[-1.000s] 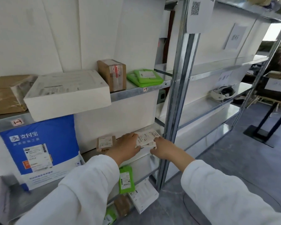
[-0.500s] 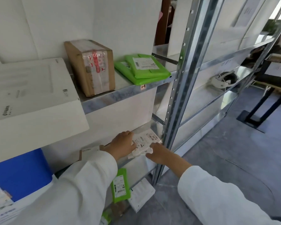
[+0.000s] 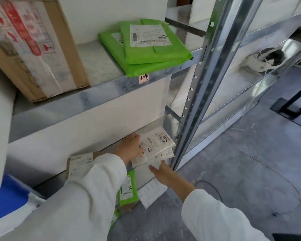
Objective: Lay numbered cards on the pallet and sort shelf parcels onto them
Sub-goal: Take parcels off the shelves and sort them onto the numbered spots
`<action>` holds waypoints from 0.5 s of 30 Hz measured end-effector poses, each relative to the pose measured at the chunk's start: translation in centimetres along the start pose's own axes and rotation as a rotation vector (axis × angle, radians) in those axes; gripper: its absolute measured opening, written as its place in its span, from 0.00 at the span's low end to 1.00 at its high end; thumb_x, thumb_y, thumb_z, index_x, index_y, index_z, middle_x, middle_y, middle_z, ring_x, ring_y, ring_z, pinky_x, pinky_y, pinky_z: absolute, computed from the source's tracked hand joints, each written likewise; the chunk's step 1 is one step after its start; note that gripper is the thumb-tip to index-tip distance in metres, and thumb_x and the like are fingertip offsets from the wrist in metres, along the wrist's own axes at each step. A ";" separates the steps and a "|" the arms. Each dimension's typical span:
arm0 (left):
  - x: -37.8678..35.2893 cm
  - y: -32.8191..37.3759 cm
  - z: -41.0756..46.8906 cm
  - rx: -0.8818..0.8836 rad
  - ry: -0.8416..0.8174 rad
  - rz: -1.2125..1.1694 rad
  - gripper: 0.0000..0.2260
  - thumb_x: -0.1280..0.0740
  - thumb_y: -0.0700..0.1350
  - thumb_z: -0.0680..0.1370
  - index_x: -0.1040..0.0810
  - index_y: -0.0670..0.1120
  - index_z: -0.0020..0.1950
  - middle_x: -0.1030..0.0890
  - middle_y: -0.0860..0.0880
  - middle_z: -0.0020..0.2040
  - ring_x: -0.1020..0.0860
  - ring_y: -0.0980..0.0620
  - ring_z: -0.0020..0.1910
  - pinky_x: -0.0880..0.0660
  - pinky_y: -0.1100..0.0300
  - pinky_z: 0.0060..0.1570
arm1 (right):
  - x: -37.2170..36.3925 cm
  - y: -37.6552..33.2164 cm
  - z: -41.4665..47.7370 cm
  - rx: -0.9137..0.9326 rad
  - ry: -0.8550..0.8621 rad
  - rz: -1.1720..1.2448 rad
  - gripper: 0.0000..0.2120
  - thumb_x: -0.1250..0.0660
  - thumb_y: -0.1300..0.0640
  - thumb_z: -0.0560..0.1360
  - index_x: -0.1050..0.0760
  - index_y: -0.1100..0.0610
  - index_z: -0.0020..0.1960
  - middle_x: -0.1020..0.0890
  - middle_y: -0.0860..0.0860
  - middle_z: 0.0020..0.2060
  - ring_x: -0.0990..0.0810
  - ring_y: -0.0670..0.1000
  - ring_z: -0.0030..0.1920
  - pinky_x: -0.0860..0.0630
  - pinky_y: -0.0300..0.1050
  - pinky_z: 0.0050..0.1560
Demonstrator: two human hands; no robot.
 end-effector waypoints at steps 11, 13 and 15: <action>-2.7 -1.8 2.7 0.230 0.043 -0.170 0.17 0.37 0.52 0.77 0.29 0.41 0.58 0.24 0.42 0.57 0.24 0.43 0.55 0.26 0.52 0.54 | 3.5 -0.1 4.5 -0.006 0.125 0.610 0.21 0.36 0.48 0.78 0.33 0.61 0.63 0.20 0.56 0.52 0.19 0.54 0.48 0.20 0.53 0.54; -2.9 -1.8 2.5 0.260 0.064 -0.241 0.18 0.35 0.53 0.75 0.29 0.42 0.58 0.25 0.44 0.57 0.27 0.45 0.56 0.27 0.52 0.56 | 4.1 -0.1 4.8 0.003 0.129 0.677 0.20 0.35 0.51 0.78 0.32 0.61 0.64 0.20 0.56 0.54 0.18 0.54 0.47 0.19 0.50 0.50; -3.1 -1.7 2.3 0.293 0.056 -0.313 0.18 0.32 0.54 0.72 0.28 0.44 0.54 0.26 0.45 0.55 0.28 0.46 0.57 0.28 0.53 0.57 | 4.8 0.2 4.9 0.002 0.154 0.757 0.20 0.34 0.54 0.78 0.34 0.61 0.66 0.20 0.56 0.57 0.18 0.55 0.51 0.19 0.50 0.50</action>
Point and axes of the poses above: each hand's wrist, its own z-axis towards the middle knuckle, its own x-axis out of the back of the hand, y = z × x, the point moved 10 cm from there along z, towards the middle knuckle
